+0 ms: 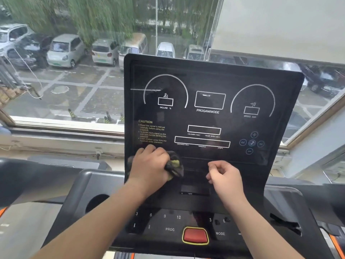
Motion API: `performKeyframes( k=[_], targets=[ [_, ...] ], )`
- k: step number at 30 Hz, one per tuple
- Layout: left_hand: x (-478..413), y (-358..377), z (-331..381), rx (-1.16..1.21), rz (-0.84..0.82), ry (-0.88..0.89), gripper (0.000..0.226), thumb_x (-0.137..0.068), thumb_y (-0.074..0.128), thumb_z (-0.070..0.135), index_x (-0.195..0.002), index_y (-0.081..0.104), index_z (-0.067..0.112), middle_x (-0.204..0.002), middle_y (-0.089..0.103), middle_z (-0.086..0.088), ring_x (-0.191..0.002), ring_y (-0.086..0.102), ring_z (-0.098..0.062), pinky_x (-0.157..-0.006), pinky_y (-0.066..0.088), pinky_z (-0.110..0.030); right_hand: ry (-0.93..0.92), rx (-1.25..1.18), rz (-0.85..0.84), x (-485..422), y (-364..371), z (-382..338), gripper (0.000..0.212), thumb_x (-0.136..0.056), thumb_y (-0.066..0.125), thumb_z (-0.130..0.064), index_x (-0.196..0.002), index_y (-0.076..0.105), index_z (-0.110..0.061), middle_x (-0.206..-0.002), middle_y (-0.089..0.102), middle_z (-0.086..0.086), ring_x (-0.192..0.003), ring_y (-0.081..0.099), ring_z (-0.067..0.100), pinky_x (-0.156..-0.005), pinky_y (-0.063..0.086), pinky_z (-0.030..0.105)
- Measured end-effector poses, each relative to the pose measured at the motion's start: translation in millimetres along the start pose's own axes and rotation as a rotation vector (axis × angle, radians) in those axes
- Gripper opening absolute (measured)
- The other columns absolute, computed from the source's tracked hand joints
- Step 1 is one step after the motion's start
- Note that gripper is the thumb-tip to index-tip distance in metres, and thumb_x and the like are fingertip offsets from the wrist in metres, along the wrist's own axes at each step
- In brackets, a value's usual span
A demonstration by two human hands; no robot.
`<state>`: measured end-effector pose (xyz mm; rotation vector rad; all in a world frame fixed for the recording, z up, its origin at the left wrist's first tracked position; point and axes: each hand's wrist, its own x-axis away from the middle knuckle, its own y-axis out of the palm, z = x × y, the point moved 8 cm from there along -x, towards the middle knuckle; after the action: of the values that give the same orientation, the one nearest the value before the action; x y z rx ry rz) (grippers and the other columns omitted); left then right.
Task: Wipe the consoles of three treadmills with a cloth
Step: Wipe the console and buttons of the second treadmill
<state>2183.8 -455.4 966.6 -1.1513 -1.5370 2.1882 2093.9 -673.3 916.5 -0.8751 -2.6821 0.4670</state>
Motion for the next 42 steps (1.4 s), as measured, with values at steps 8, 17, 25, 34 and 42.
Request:
performKeyframes(
  k=[8,17,25,34,42],
  targets=[
    [-3.0,36.0,55.7,0.076,-0.144,0.023,0.025,-0.063,0.061,0.017,-0.084,0.075,0.022,-0.091,0.073,0.009,-0.089,0.063,-0.023,-0.072,0.047,-0.038,-0.027,0.103,0.058,4.0,6.2,-5.4,0.015,-0.096,0.064,-0.026,-0.084,0.072,-0.025,-0.071,0.073,0.002,-0.074,0.068,0.027,-0.070,0.055,0.040],
    [45.0,-25.2,-82.0,0.124,0.071,-0.310,0.031,-0.065,0.046,0.035,-0.070,0.071,0.018,-0.073,0.068,0.005,-0.072,0.061,-0.030,-0.056,0.043,-0.030,-0.075,0.084,-0.147,24.5,51.3,-34.8,0.017,-0.099,0.061,-0.019,-0.088,0.073,-0.025,-0.067,0.073,0.001,-0.065,0.065,0.015,-0.063,0.052,0.028],
    [34.9,-26.1,-76.1,0.236,0.267,-0.559,0.033,-0.071,0.072,0.002,-0.102,0.069,0.015,-0.114,0.061,-0.002,-0.102,0.051,-0.029,-0.075,0.047,-0.035,-0.042,0.033,-0.209,34.5,61.2,-44.1,0.016,-0.099,0.059,-0.013,-0.093,0.073,-0.019,-0.068,0.073,0.005,-0.053,0.060,0.005,-0.055,0.049,0.023],
    [29.8,-38.7,-76.9,0.291,0.163,-0.456,0.018,-0.070,0.060,0.012,-0.085,0.068,0.016,-0.094,0.060,0.004,-0.090,0.054,-0.023,-0.065,0.052,-0.036,-0.040,0.017,-0.292,32.4,61.9,-57.0,0.016,-0.101,0.061,-0.015,-0.095,0.075,-0.019,-0.070,0.075,0.004,-0.060,0.063,0.009,-0.061,0.049,0.026],
    [-31.1,-79.4,-87.0,0.144,0.362,-0.385,0.038,-0.084,0.059,0.017,-0.121,0.067,0.013,-0.129,0.059,-0.009,-0.108,0.049,-0.034,-0.094,0.044,-0.042,-0.068,-0.061,-0.363,31.2,104.5,-108.5,0.015,-0.100,0.057,-0.017,-0.104,0.071,-0.021,-0.077,0.073,0.001,-0.062,0.064,0.013,-0.058,0.051,0.030]
  ],
)
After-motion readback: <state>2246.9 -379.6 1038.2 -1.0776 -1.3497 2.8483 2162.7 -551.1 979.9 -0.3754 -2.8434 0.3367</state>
